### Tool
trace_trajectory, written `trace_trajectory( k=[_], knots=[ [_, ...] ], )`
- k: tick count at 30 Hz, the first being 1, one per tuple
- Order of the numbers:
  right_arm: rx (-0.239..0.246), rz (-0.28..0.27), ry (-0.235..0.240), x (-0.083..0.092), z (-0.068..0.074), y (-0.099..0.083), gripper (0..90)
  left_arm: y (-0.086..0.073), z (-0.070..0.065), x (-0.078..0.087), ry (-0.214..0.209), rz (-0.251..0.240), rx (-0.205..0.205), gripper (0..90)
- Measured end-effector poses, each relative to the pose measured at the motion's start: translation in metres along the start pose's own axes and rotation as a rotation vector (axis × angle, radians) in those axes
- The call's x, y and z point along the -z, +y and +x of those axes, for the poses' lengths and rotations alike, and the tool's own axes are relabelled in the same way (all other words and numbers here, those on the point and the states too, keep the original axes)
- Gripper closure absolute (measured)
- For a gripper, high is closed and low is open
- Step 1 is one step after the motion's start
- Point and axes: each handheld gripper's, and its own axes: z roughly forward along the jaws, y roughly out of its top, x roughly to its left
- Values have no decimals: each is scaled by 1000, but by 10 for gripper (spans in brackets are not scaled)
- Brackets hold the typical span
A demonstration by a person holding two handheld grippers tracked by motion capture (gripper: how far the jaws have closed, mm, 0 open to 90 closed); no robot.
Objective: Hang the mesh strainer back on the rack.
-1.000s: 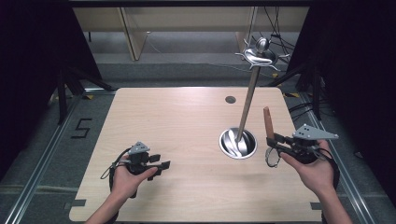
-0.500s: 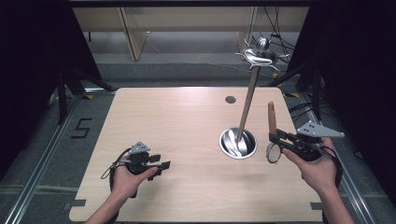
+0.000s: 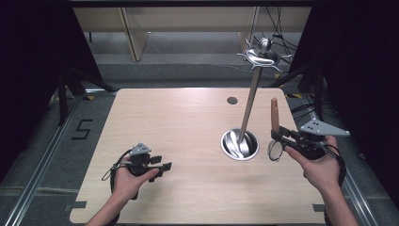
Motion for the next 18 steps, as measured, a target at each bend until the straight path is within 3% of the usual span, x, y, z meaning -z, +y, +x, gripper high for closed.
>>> trace_trajectory(
  k=[2, 3, 6, 7, 10, 13, 16, 18],
  knots=[
    [7, -6, -4, 0, 0, 1, 693, 0, 0, 0, 2, -2, -3, 428],
    [1, 17, 8, 2, 0, 3, 693, 0, 0, 0, 2, -2, -2, 428],
    [30, -15, -1, 0, -2, 3, 693, 0, 0, 1, 2, -1, -1, 428],
    [8, -5, 10, 1, 0, 4, 693, 0, 0, 0, 2, -2, -1, 428],
    [26, -18, 2, 2, -1, 7, 693, 0, 0, 0, 3, -2, -3, 428],
    [-2, -12, 6, 5, 1, 10, 693, 0, 0, 0, 2, 0, 0, 428],
    [34, -44, -10, 4, -1, 11, 693, 0, 0, 0, 3, -3, 1, 428],
    [21, -31, 2, 5, 0, 12, 693, 0, 0, 0, 3, -2, 1, 428]
  ],
)
